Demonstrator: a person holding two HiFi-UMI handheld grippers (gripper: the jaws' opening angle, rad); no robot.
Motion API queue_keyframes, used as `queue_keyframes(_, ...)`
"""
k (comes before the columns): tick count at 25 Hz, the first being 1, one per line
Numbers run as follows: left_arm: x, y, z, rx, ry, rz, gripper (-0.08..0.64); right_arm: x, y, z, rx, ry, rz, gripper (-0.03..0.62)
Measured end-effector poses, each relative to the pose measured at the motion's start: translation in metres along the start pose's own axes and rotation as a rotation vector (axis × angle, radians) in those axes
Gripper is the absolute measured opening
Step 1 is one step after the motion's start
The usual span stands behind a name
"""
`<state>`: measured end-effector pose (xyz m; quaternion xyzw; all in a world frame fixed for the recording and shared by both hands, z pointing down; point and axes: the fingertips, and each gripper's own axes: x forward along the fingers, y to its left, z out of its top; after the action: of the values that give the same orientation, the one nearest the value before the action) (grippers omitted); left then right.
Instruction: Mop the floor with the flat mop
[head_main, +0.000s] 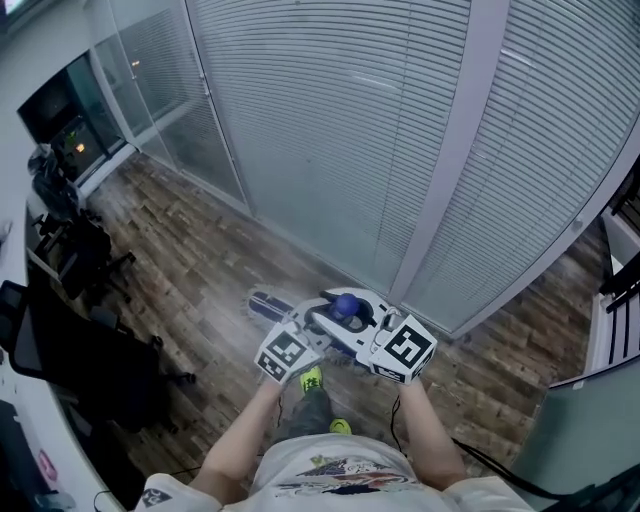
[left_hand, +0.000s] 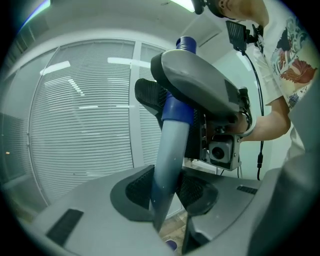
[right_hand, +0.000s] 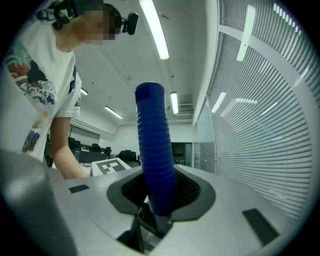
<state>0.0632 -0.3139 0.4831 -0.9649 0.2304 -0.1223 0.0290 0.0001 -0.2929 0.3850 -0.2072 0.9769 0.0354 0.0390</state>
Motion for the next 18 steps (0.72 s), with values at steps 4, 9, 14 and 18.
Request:
queue_keyframes(4, -0.014, -0.026, -0.005, 0.003, 0.016, 0.015, 0.097, -0.011, 0.033, -0.003, -0.036, 0.002, 0.019, 0.114)
queue_keyframes(9, -0.033, -0.052, -0.018, 0.014, 0.031, 0.019, 0.097, -0.015, 0.071, -0.003, -0.137, -0.049, 0.063, 0.113)
queue_keyframes(14, -0.055, -0.072, -0.03, 0.009, 0.038, 0.02, 0.1, -0.015, 0.105, -0.013, -0.137, -0.022, 0.075, 0.118)
queue_keyframes(18, -0.078, -0.085, -0.038, -0.016, 0.04, 0.031, 0.103, -0.009, 0.136, -0.025, -0.13, 0.065, 0.098, 0.123)
